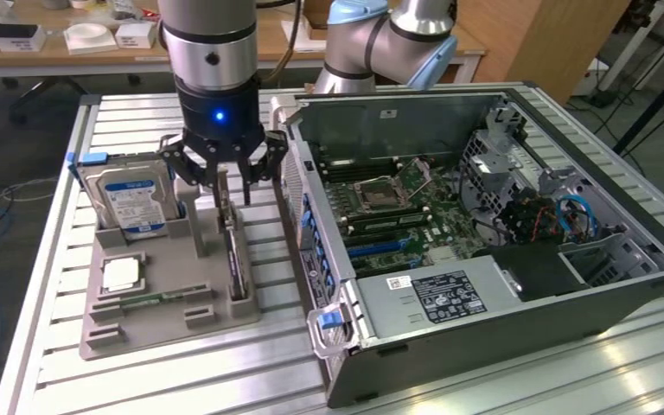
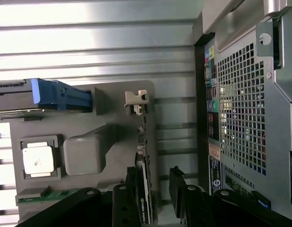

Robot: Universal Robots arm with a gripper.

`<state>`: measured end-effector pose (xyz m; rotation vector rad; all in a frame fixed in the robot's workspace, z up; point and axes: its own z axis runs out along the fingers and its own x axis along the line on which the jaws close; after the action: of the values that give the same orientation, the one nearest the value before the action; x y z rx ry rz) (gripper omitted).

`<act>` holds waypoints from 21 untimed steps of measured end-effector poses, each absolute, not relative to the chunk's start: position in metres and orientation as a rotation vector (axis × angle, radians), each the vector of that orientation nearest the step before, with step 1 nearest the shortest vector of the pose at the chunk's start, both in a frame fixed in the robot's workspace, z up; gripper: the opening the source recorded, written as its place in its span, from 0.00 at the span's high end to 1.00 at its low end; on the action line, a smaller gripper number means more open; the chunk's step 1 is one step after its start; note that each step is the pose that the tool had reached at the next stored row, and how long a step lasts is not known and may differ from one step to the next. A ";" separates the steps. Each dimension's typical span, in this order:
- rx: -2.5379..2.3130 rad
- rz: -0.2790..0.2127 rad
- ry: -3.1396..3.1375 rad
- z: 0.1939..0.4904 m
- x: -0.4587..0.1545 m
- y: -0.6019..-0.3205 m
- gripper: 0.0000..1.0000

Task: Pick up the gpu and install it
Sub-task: 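Pick up the gpu and move the gpu toward the slot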

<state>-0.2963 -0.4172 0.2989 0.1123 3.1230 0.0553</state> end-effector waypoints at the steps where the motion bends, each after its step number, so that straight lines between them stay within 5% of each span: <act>1: 0.112 0.055 3.123 0.297 -0.296 -0.417 0.59; 21: 0.112 0.055 3.127 0.282 -0.298 -0.431 0.59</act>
<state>-0.2980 -0.4311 0.2822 0.1125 3.1270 0.0551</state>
